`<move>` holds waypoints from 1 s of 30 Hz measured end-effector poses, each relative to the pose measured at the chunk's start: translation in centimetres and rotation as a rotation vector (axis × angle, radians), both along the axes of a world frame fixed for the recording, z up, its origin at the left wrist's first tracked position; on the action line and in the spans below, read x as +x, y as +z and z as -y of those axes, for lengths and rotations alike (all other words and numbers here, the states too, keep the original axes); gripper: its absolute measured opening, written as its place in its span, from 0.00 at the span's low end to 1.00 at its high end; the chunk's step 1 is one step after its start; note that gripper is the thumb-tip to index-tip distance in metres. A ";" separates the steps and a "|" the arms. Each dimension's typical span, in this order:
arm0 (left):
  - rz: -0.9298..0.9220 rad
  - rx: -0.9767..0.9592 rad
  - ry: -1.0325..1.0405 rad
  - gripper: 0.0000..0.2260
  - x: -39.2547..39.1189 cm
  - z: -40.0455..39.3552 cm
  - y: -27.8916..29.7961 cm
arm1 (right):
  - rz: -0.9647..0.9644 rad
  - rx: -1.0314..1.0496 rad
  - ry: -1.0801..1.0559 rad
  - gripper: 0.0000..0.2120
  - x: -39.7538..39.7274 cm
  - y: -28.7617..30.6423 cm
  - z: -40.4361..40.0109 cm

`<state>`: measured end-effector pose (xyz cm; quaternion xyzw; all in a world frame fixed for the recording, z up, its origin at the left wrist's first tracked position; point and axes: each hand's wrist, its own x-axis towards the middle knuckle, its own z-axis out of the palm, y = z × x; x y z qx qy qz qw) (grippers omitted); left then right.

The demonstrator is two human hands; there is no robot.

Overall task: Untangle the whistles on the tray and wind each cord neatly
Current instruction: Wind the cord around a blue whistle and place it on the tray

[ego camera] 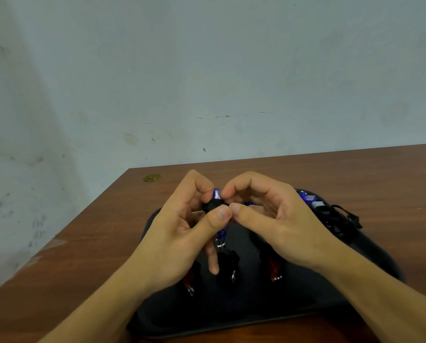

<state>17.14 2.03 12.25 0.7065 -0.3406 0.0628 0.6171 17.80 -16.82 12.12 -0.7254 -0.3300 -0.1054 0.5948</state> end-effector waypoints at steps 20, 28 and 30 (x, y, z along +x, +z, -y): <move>0.335 0.282 0.182 0.07 0.0 0.5 -1.2 | 0.028 -0.004 -0.081 0.07 0.8 -0.7 0.5; 0.319 0.248 0.320 0.20 0.1 0.5 -1.2 | 0.050 0.018 -0.109 0.09 1.1 -0.3 0.5; 0.351 0.296 0.365 0.23 0.3 0.5 -1.2 | 0.021 0.051 -0.140 0.08 1.3 0.0 0.6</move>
